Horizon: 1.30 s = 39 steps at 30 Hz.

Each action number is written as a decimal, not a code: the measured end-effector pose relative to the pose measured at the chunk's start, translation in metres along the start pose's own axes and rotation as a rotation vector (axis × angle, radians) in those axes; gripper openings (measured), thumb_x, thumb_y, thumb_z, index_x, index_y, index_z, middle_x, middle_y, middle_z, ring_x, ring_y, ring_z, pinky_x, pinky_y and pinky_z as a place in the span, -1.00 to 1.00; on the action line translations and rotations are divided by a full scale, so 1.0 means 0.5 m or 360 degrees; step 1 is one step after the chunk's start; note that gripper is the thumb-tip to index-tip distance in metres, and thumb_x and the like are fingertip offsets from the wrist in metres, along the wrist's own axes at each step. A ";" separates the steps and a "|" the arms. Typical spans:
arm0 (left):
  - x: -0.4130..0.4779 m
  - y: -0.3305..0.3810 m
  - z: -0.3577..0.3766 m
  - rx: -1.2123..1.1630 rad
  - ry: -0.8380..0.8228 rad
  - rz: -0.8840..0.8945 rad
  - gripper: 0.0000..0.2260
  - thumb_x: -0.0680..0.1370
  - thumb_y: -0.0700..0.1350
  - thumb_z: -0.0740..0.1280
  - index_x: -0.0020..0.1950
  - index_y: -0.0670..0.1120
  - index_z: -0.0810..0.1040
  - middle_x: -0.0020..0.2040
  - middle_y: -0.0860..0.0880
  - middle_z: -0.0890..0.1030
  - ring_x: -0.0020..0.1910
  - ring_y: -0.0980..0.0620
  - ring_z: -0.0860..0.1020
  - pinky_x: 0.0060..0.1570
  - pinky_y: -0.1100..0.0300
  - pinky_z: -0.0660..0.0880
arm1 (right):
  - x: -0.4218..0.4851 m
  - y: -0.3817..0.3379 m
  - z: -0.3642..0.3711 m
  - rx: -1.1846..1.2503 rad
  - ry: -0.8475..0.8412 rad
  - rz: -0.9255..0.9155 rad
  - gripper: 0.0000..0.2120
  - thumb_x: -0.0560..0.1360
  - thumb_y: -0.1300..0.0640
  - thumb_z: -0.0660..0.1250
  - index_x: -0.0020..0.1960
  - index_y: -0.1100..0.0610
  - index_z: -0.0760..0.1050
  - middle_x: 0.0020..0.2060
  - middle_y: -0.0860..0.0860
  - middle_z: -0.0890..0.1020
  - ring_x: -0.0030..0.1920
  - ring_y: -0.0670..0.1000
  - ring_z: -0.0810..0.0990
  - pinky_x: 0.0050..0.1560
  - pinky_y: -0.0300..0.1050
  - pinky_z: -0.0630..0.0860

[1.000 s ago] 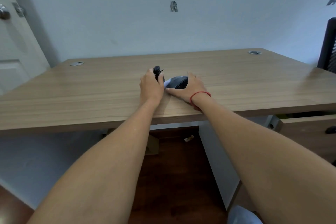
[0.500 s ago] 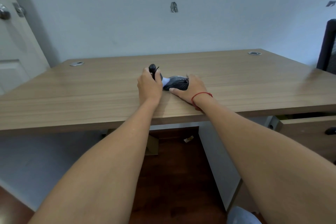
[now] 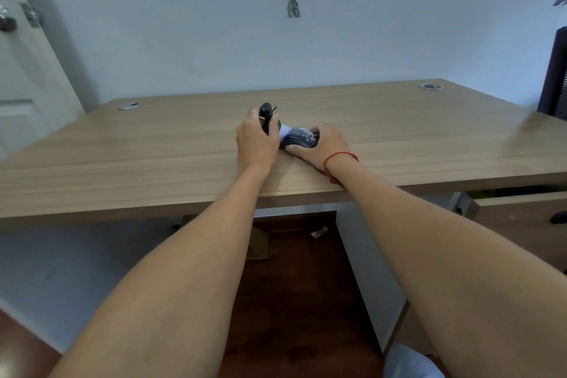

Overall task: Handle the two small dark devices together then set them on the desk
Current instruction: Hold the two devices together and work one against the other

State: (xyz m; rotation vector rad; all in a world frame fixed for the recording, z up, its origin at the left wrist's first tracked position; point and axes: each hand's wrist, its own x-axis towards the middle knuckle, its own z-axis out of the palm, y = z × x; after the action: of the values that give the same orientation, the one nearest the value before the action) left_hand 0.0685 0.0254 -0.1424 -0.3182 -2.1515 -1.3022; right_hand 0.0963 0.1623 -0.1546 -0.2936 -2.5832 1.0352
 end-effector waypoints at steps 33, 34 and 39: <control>0.002 0.013 0.014 -0.0161 0.0065 -0.0182 -0.77 0.54 -0.06 0.30 -0.05 -0.25 0.54 -0.10 -0.21 0.65 -0.05 -0.19 0.59 -0.02 0.03 0.52 | -0.006 -0.020 0.016 0.0058 0.0081 -0.0010 -0.65 0.36 -0.15 0.48 -0.03 0.10 0.61 -0.16 0.06 0.64 -0.17 0.08 0.55 -0.18 -0.13 0.38; 0.001 0.010 0.017 -0.0042 0.0057 -0.0199 -0.78 0.54 -0.08 0.28 -0.03 -0.26 0.52 -0.06 -0.23 0.63 0.00 -0.22 0.56 -0.01 0.04 0.47 | -0.005 -0.022 0.017 0.0041 0.0090 -0.0002 -0.63 0.37 -0.15 0.48 0.00 0.11 0.62 -0.13 0.08 0.66 -0.16 0.08 0.55 -0.18 -0.14 0.37; 0.004 0.013 0.021 0.0004 0.0136 0.0012 -0.80 0.56 -0.09 0.26 -0.04 -0.24 0.51 -0.09 -0.22 0.61 -0.06 -0.20 0.54 -0.19 0.24 0.26 | -0.002 -0.023 0.016 -0.0029 0.0073 0.0038 -0.64 0.38 -0.13 0.45 0.04 0.11 0.62 -0.07 0.09 0.68 -0.09 0.10 0.61 -0.17 -0.15 0.38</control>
State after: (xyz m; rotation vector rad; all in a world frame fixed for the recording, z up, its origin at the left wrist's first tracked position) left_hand 0.0661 0.0377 -0.1399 -0.2643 -2.0787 -1.2859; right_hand 0.0933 0.1487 -0.1523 -0.3492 -2.5553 1.0014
